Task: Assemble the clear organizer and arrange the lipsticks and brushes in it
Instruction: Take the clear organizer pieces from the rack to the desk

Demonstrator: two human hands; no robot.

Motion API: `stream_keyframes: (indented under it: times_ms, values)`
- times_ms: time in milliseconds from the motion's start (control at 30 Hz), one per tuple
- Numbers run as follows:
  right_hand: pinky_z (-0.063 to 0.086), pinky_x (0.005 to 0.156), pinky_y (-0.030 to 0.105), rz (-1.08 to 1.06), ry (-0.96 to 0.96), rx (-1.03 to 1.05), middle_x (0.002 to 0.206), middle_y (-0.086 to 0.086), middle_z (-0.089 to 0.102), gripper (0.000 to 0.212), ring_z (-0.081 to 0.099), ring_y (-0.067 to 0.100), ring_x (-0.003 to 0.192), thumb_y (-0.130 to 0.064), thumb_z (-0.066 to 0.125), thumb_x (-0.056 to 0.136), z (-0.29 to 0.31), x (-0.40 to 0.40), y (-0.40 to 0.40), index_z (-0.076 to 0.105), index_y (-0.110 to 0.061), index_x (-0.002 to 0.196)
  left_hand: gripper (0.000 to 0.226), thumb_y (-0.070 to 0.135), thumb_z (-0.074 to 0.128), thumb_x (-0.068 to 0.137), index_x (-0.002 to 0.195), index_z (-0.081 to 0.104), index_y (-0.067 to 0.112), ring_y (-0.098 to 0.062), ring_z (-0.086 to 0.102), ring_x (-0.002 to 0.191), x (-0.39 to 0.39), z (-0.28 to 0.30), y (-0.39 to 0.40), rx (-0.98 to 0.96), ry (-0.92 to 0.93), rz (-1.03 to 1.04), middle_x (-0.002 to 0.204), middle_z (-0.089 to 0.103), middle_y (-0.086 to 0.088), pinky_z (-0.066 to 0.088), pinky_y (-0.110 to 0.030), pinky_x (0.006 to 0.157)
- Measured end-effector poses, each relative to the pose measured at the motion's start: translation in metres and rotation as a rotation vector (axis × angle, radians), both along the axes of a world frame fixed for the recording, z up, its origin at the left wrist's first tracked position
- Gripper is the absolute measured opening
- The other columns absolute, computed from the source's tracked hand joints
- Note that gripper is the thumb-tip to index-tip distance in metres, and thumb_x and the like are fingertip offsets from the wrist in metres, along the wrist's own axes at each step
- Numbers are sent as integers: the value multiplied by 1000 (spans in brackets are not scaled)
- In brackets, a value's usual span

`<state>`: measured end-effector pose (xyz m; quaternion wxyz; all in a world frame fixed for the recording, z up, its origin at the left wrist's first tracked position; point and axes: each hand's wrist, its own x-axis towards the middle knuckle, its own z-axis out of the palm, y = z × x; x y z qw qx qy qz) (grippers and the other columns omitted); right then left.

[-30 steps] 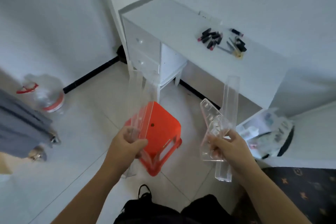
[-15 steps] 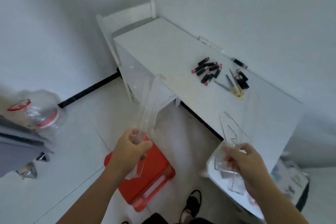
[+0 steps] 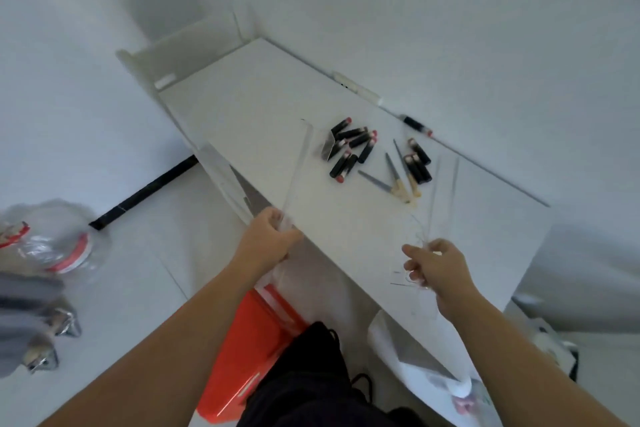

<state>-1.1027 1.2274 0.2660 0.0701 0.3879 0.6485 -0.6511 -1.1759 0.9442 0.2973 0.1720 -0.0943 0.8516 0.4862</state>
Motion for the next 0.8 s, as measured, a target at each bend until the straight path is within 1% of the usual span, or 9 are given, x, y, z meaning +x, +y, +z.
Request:
stream_keyframes:
  times_ms: [100,200,267,333,433,533,667,733,800]
  values:
    - [38,47,31,-42,-11,-6,59,11,68,31,51,19,45,-17,80,81,-9,-8,12,50,-14,92,26,21,74,82,101,56,23,-10,58,49,-34,-9,12,-56,-18,-37,84,67,-10,48,-21,45]
    - [41,46,29,-65,-55,41,60,10,69,30,53,17,44,-18,79,81,-16,-20,26,52,-13,93,32,25,75,81,106,56,19,-18,63,58,-72,-17,21,-117,-3,-63,84,66,-7,59,-38,65]
    - [42,47,29,-82,-79,65,60,11,70,29,53,17,44,-17,79,82,-22,-30,31,53,-11,93,33,27,76,80,106,56,20,-20,65,60,-99,-24,24,-137,11,-77,86,65,-6,59,-42,71]
    - [45,46,27,-98,-92,84,60,11,70,28,55,18,45,-17,79,82,-25,-45,35,53,-10,91,34,32,76,77,102,55,24,-22,67,63,-133,-33,27,-168,25,-98,86,66,-5,58,-42,69]
    - [44,42,23,-151,-74,129,60,9,70,30,54,16,43,-19,80,82,-31,-80,39,51,-11,86,37,42,76,75,100,53,27,-19,65,69,-197,-52,30,-259,77,-148,84,65,-1,49,-31,59]
    - [47,51,30,-175,-95,211,63,11,72,34,57,18,46,-22,82,80,-37,-110,45,52,-7,85,42,48,75,73,102,52,30,-14,63,71,-262,-68,34,-323,141,-165,81,62,4,45,-27,57]
    - [45,59,36,-175,-166,283,60,13,71,41,54,21,43,-29,85,76,-42,-122,48,52,-6,85,55,66,64,59,104,56,35,-8,63,69,-307,-83,29,-359,102,-231,81,63,9,44,-25,56]
    - [47,59,34,-125,-207,339,59,9,71,42,57,19,42,-39,84,74,-38,-123,43,54,-12,88,63,71,63,54,107,55,36,-7,63,71,-310,-84,28,-371,79,-276,84,62,10,44,-25,56]
    - [49,60,35,-94,-228,437,59,3,71,47,64,16,47,-55,82,69,-36,-127,37,54,-26,93,68,71,68,61,117,52,36,-7,62,76,-311,-84,28,-380,92,-334,90,60,9,45,-26,60]
